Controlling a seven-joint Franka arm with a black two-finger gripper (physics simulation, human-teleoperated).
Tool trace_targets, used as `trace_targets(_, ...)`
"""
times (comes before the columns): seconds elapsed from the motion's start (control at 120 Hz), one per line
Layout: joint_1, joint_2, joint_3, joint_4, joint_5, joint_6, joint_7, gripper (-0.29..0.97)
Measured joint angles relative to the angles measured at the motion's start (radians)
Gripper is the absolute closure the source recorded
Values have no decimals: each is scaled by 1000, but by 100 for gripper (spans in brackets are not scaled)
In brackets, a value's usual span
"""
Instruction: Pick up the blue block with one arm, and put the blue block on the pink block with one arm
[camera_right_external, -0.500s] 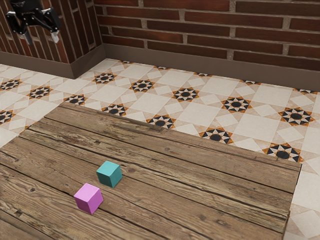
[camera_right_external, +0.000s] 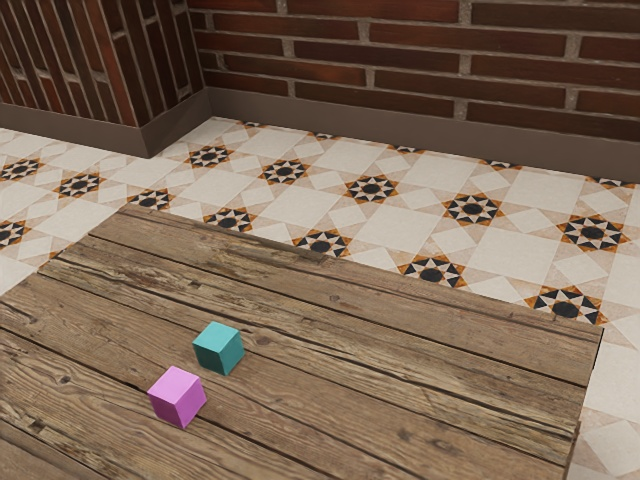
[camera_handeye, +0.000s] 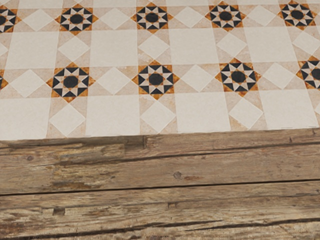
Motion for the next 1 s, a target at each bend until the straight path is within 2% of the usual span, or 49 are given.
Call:
trace_targets(0.158,-84,65,-6,-119,2,45,23,2)
trace_targets(0.183,-69,80,-29,-130,-2,51,28,2)
trace_targets(0.233,22,108,-136,-149,-14,61,35,2)
trace_targets(0.283,164,125,-280,-187,-19,70,38,2)
trace_targets(0.325,273,143,-355,-219,-21,86,36,2)
trace_targets(0.408,452,229,-404,-252,-9,128,27,2)
trace_targets(0.483,518,353,-413,-262,-14,186,19,2)
trace_targets(0.583,516,482,-422,-308,-31,316,9,2)
trace_targets(0.867,522,739,-445,-280,-81,508,-17,2)
trace_targets(0.933,527,727,-440,-370,-96,552,-21,2)
trace_targets(1.0,531,614,-438,-578,-105,620,-24,2)
